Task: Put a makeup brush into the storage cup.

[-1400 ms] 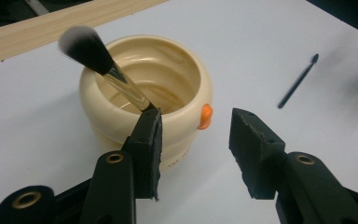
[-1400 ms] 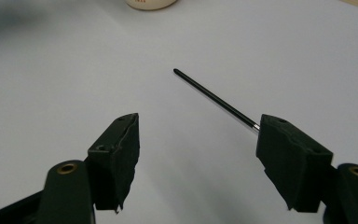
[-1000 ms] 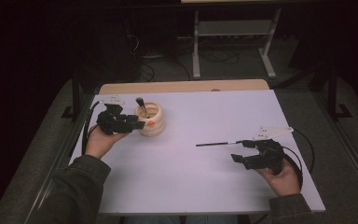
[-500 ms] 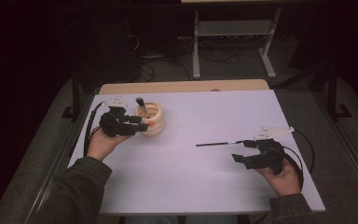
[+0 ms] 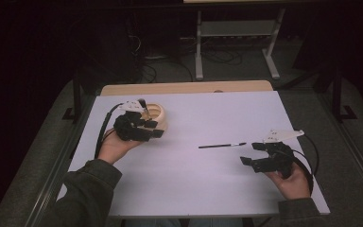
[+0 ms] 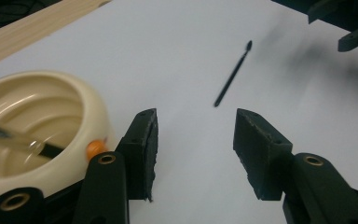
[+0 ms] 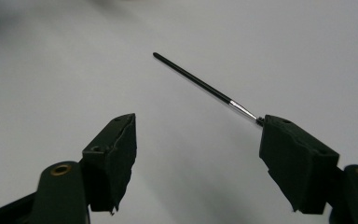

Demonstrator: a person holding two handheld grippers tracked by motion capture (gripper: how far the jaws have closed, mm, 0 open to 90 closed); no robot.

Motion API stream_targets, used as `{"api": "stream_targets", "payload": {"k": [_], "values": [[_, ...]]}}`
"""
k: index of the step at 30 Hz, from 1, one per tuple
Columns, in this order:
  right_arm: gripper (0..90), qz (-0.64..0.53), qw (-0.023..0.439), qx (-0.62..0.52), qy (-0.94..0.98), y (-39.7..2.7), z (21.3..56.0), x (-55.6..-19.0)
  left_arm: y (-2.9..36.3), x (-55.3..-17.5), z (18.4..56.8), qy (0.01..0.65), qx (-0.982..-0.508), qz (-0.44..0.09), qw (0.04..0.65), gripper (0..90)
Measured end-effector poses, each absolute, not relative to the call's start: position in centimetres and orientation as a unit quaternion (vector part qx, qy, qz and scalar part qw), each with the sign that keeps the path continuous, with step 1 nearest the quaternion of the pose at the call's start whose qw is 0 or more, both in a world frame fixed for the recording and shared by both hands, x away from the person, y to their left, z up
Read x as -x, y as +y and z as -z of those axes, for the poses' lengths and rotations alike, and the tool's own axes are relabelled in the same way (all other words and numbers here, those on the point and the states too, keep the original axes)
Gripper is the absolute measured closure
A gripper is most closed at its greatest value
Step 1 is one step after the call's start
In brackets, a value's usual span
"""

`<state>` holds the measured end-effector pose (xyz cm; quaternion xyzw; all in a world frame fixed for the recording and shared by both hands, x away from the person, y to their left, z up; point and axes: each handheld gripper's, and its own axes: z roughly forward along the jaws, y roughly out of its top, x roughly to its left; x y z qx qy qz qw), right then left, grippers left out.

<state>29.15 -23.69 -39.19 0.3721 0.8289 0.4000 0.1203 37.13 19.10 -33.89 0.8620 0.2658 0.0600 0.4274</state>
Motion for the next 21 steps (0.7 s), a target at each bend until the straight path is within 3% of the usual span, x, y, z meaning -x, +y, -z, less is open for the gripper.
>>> {"api": "stream_targets", "payload": {"k": [21], "values": [[26.2,-0.391,0.109,-0.374,0.834,-24.7,39.6,-29.6,10.0,-39.2,36.2,0.189,-0.905,-0.026,0.380,49.8]]}}
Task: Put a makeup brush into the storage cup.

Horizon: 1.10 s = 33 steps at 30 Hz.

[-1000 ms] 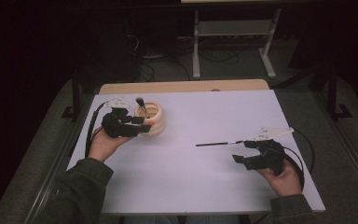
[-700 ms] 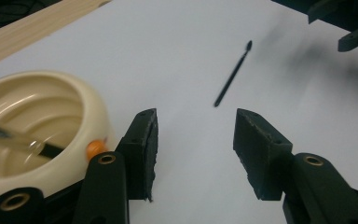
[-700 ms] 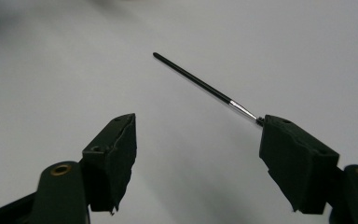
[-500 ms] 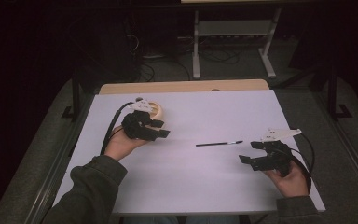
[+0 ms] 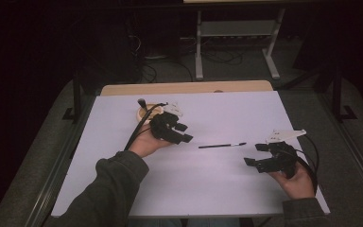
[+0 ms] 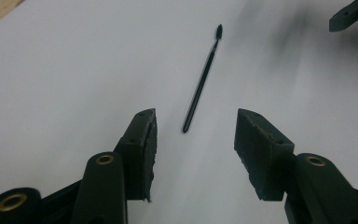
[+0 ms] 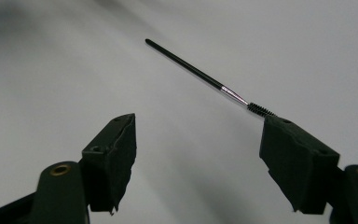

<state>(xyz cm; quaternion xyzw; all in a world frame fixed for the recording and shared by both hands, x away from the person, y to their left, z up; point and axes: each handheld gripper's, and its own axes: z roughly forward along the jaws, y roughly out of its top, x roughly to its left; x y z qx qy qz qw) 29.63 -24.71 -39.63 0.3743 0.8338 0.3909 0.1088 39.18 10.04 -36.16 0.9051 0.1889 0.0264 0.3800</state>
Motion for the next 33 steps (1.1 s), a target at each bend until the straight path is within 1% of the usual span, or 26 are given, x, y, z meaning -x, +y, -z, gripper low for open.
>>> {"api": "stream_targets", "payload": {"k": [5,7,12,19,24,25,28,33], "values": [[26.0,-0.393,0.107,-0.371,0.835,-24.6,39.8,-30.0,8.6,-39.8,37.0,0.177,-0.910,-0.018,0.373,50.1],[26.0,-0.393,0.105,-0.372,0.835,-24.6,39.8,-30.0,7.5,-40.1,37.6,0.161,-0.919,-0.028,0.359,50.2],[25.9,-0.394,0.103,-0.373,0.834,-24.7,39.8,-30.1,6.0,-41.0,38.3,0.137,-0.932,-0.032,0.334,51.3],[25.9,-0.395,0.101,-0.373,0.833,-24.6,39.7,-30.1,4.6,-42.2,39.5,0.137,-0.937,-0.008,0.321,54.8],[26.0,-0.394,0.098,-0.372,0.835,-24.6,39.9,-30.2,3.8,-42.7,40.8,0.132,-0.944,-0.001,0.303,59.1],[25.9,-0.394,0.095,-0.373,0.835,-24.5,39.9,-30.2,3.7,-42.9,41.1,0.136,-0.944,0.004,0.301,61.1],[25.9,-0.396,0.094,-0.373,0.834,-24.5,39.9,-30.3,3.2,-43.1,42.0,0.134,-0.949,0.012,0.287,61.7],[25.9,-0.395,0.090,-0.377,0.833,-24.5,40.0,-30.4,2.3,-42.9,42.5,0.126,-0.954,0.009,0.272,64.3]]}}
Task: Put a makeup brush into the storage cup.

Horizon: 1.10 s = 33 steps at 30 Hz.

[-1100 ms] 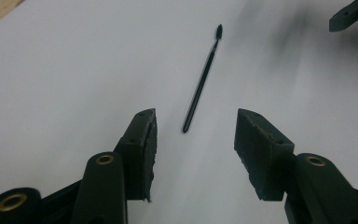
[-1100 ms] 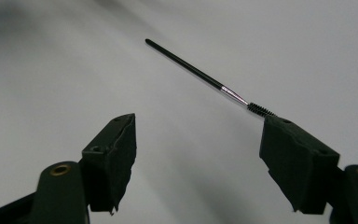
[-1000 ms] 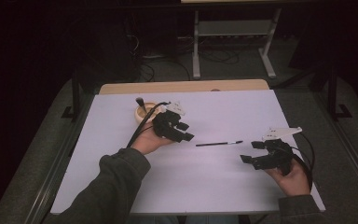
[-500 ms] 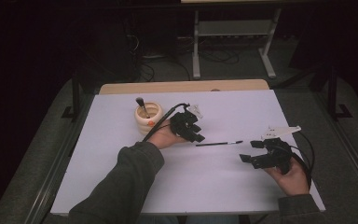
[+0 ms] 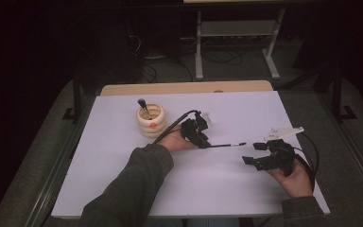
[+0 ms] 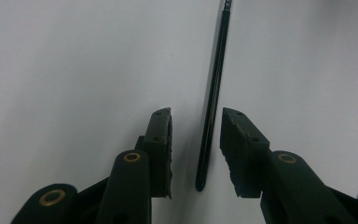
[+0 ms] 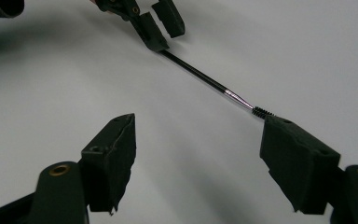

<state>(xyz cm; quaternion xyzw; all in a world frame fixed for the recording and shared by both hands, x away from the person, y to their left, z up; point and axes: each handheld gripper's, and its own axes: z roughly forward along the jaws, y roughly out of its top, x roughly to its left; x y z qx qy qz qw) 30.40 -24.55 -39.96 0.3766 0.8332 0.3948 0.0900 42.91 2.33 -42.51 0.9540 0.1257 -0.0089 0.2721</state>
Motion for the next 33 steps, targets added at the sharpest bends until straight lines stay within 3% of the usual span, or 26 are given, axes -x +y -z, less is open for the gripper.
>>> {"api": "stream_targets", "payload": {"k": [24,33], "values": [[26.0,-0.390,0.093,-0.370,0.838,-24.3,40.2,-30.5,-1.0,-41.8,42.2,0.092,-0.978,-0.026,0.185,84.7],[26.1,-0.390,0.084,-0.377,0.836,-24.2,40.4,-30.5,-1.3,-41.4,42.1,0.093,-0.979,-0.038,0.176,85.9]]}}
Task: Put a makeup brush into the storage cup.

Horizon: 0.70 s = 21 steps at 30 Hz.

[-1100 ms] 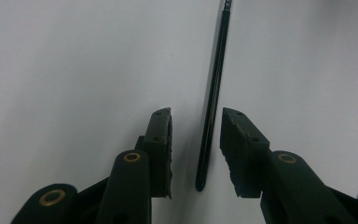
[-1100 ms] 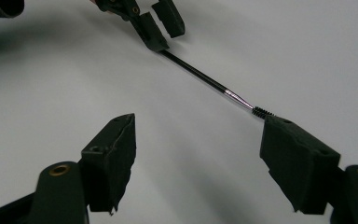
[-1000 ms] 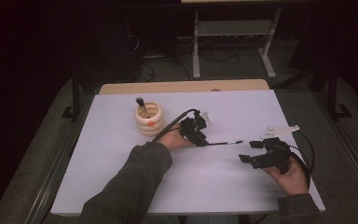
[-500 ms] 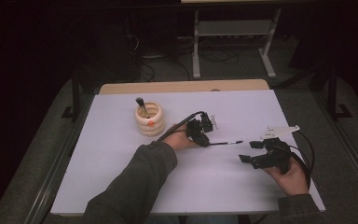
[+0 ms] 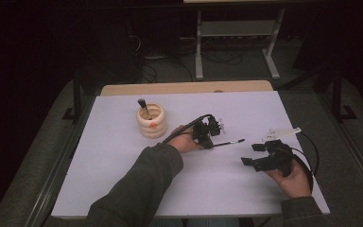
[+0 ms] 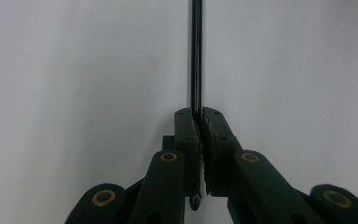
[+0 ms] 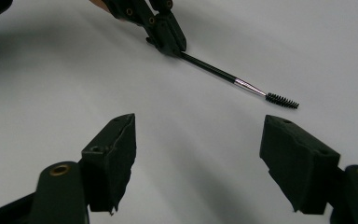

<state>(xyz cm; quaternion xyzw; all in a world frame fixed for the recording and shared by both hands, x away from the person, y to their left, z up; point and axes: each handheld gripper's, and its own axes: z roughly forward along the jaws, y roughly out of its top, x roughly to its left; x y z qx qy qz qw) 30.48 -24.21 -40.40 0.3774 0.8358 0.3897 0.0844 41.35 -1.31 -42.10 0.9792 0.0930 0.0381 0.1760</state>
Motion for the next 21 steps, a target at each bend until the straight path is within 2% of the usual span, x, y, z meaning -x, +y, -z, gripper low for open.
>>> {"api": "stream_targets", "payload": {"k": [21], "values": [[27.4,-0.382,0.070,-0.388,0.836,-23.5,40.6,-30.5,0.7,-40.7,40.1,0.115,-0.971,-0.044,0.206,86.1]]}}
